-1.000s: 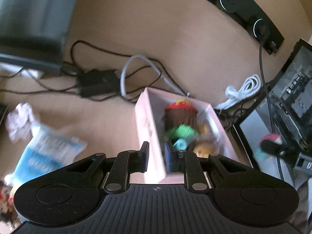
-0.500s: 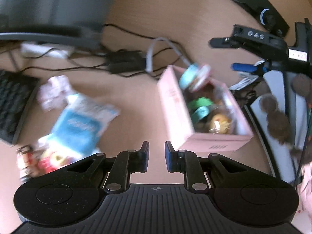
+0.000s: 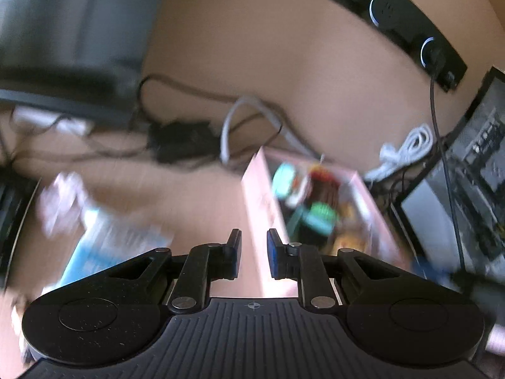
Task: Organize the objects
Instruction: 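Lower the pink-and-teal figurine into the pink box and open the right tool, then grasp the blue tissue pack with the right tool while the left tool grasps the Hello Kitty keychain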
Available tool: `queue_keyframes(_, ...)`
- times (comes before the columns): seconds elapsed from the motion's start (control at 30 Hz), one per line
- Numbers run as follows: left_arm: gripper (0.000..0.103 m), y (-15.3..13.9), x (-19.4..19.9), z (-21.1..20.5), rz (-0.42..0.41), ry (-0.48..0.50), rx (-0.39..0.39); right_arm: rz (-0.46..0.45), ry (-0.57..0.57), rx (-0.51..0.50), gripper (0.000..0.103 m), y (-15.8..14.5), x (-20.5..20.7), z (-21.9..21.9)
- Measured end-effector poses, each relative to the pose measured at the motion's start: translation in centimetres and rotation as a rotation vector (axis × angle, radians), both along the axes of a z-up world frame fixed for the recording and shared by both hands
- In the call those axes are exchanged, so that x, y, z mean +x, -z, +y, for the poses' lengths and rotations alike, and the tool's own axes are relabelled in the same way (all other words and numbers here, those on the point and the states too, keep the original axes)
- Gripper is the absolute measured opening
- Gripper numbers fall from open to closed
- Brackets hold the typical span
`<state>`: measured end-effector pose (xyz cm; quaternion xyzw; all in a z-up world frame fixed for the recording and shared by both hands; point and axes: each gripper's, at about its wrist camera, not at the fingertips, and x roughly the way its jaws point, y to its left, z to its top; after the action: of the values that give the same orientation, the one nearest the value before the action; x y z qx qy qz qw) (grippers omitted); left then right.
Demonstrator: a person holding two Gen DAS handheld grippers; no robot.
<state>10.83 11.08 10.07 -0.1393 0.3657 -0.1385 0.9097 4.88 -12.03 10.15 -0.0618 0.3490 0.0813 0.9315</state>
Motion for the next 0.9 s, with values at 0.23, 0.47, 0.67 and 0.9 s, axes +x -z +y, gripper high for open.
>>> queue_keyframes(0.23,0.019,1.5,4.4,-5.4,0.032,0.050,0.131,0.052,0.078,-0.028,0.060,2.4,-1.2,-3.5)
queue_keyframes(0.47,0.020,0.4,8.1,-6.0,-0.069,-0.071,0.144,0.045,0.083,-0.072,0.060,3.5,-1.2,-3.9)
queue_keyframes(0.67,0.016,1.5,10.6,-10.6,0.042,0.118,0.233,0.074,0.079,-0.026,0.060,4.4,-1.5,-3.7)
queue_keyframes(0.9,0.022,0.9,6.1,-7.0,0.044,0.061,0.078,0.064,0.076,-0.059,0.060,4.9,-1.5,-3.5)
